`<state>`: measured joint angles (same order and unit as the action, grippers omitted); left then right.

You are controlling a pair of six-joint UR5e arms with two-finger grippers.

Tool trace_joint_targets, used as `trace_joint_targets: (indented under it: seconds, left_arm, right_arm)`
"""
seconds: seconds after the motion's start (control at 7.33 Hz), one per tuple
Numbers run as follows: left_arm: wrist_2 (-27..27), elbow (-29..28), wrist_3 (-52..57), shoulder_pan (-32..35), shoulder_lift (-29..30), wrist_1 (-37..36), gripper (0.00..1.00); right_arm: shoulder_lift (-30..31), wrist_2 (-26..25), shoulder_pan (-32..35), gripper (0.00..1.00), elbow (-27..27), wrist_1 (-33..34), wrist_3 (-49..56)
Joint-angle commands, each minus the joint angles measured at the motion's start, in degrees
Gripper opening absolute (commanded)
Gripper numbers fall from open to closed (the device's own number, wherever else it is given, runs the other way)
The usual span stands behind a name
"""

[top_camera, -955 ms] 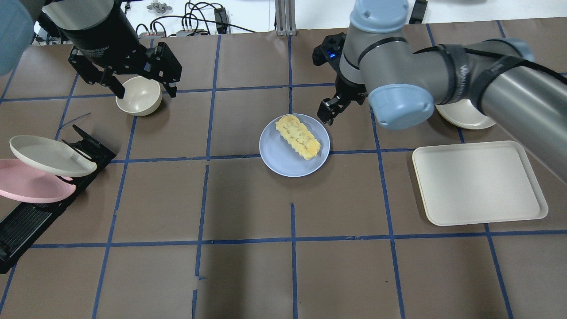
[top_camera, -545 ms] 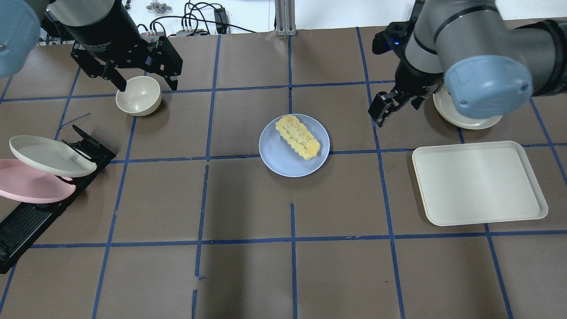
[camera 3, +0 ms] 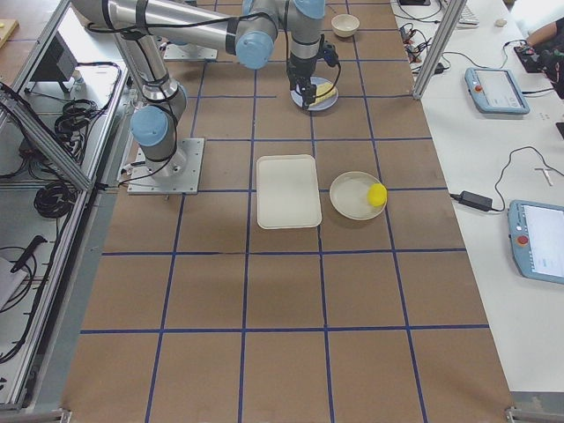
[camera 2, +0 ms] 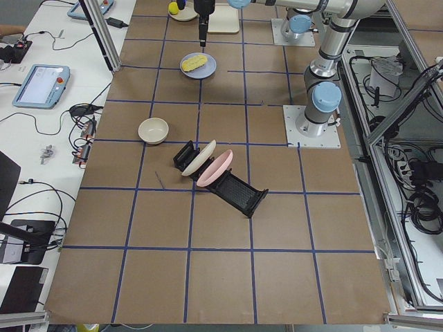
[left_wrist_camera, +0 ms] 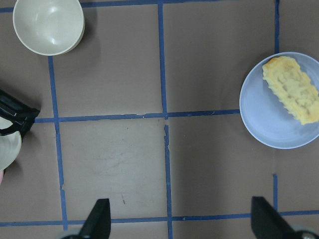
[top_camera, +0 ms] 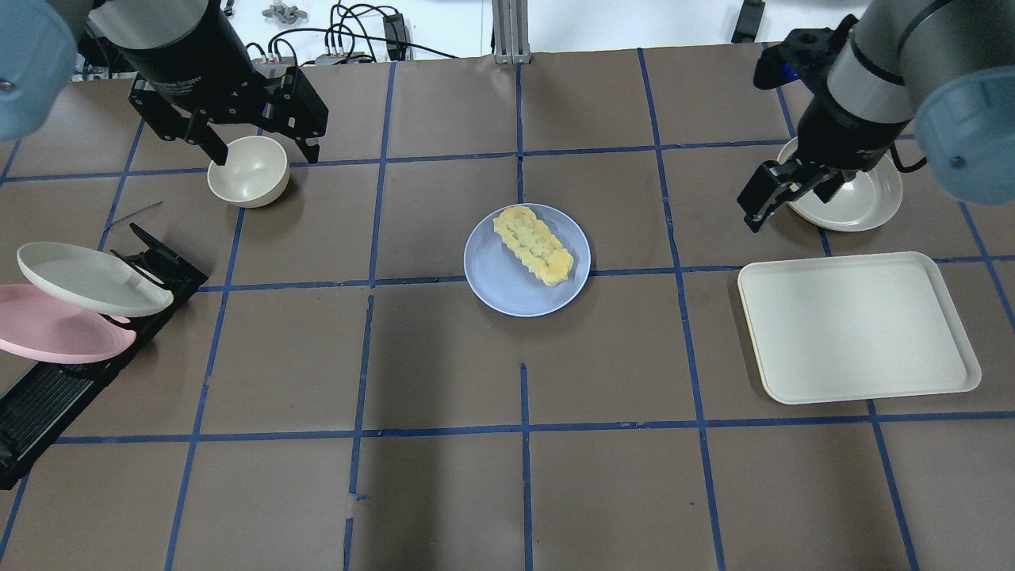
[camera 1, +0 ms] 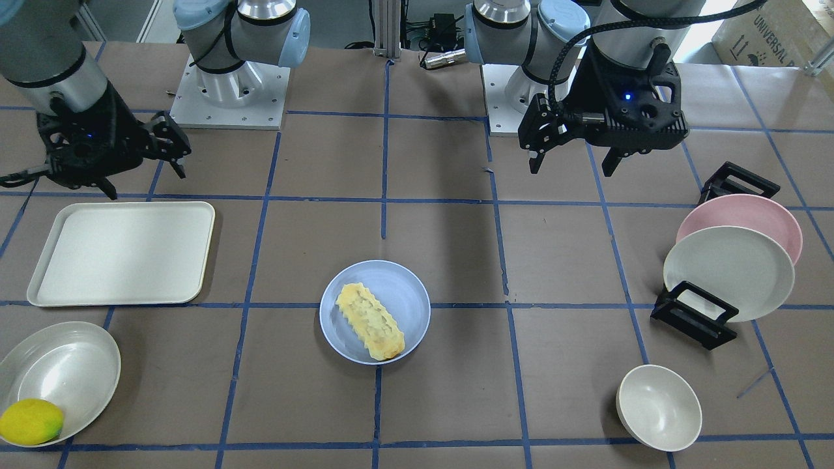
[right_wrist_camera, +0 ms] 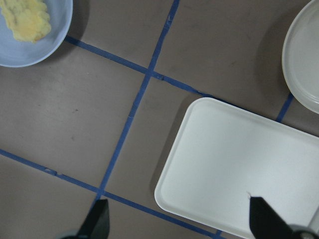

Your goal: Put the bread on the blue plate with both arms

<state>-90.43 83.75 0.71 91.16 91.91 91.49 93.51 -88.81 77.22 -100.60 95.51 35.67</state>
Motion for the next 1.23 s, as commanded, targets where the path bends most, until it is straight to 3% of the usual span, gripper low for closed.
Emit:
trace_joint_targets:
  seconds: [0.0,0.27,0.55,1.09]
  left_arm:
    - [-0.01,0.01,-0.01,-0.02,-0.07,-0.09,1.0]
    - [0.08,0.27,-0.01,0.15,-0.15,0.0,1.0]
    - [-0.01,0.27,-0.01,0.07,-0.15,-0.09,1.0]
    - [0.16,0.27,-0.01,0.07,-0.15,-0.09,1.0]
  right_arm:
    - [5.6,0.04,-7.58,0.99,-3.36,-2.51,4.58]
    - [8.26,0.21,-7.61,0.99,-5.82,-2.44,3.54]
    - [8.0,0.82,-6.82,1.0,-3.82,-3.31,1.44]
    - [5.98,-2.07,6.52,0.99,1.8,-5.59,-13.25]
